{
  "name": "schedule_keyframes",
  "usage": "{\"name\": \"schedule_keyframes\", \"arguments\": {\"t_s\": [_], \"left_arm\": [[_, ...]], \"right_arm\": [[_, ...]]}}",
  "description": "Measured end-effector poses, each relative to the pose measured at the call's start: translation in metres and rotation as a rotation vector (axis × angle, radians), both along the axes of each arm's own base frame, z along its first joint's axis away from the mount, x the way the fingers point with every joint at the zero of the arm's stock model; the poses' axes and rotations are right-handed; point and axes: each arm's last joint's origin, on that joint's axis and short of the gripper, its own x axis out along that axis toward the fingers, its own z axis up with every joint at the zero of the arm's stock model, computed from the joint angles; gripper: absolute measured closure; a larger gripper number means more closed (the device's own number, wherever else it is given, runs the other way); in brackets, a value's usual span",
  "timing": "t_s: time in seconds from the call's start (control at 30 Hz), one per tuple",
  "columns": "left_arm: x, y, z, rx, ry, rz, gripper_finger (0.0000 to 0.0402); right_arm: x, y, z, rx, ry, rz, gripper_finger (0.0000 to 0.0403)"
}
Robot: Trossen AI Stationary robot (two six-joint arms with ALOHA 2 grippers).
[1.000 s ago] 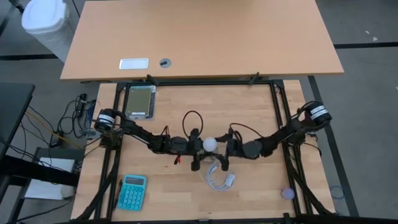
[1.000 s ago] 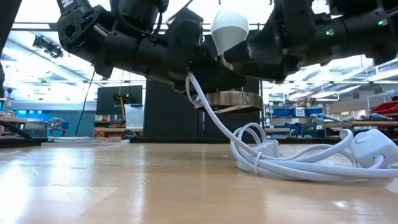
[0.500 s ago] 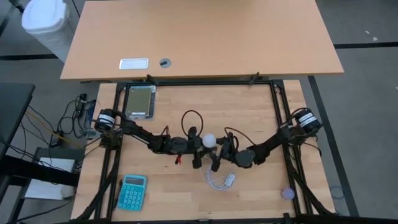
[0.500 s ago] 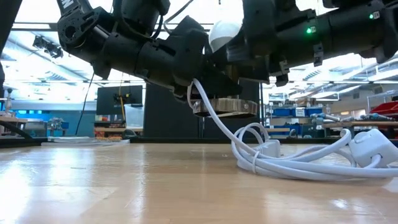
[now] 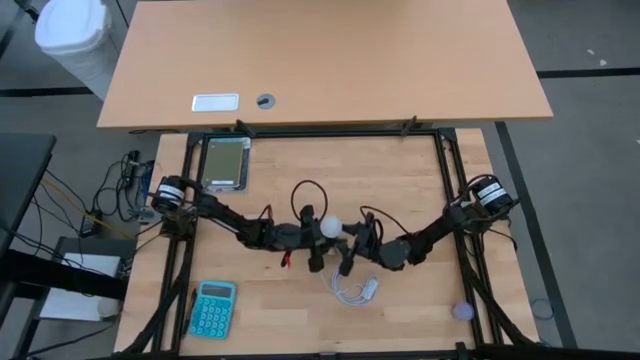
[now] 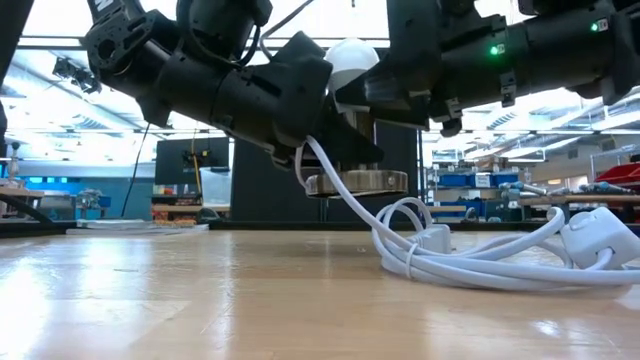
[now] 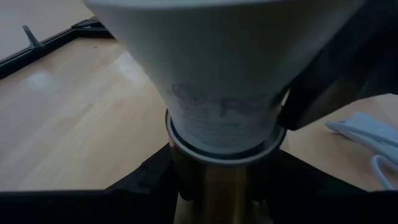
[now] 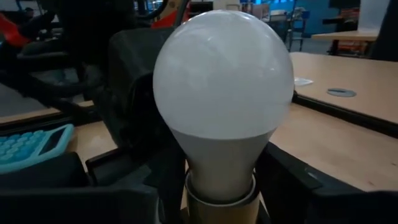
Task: Screw lightbulb
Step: Remove the lightbulb from the desk lamp
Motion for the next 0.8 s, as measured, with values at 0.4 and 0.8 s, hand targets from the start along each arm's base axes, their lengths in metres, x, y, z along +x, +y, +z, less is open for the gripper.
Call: {"name": "schedule_keyframes", "arguments": {"t_s": [0.4, 0.8], "left_arm": [[0.0, -0.009, 0.001, 0.033, -0.006, -0.146, 0.0213], [-0.001, -0.013, 0.0, 0.018, 0.001, -0.276, 0.0213]], "right_arm": [[-0.02, -0.009, -0.005, -0.031, 0.0, 0.246, 0.0243], [-0.014, -0.058, -0.01, -0.134, 0.011, 0.771, 0.0245]]}}
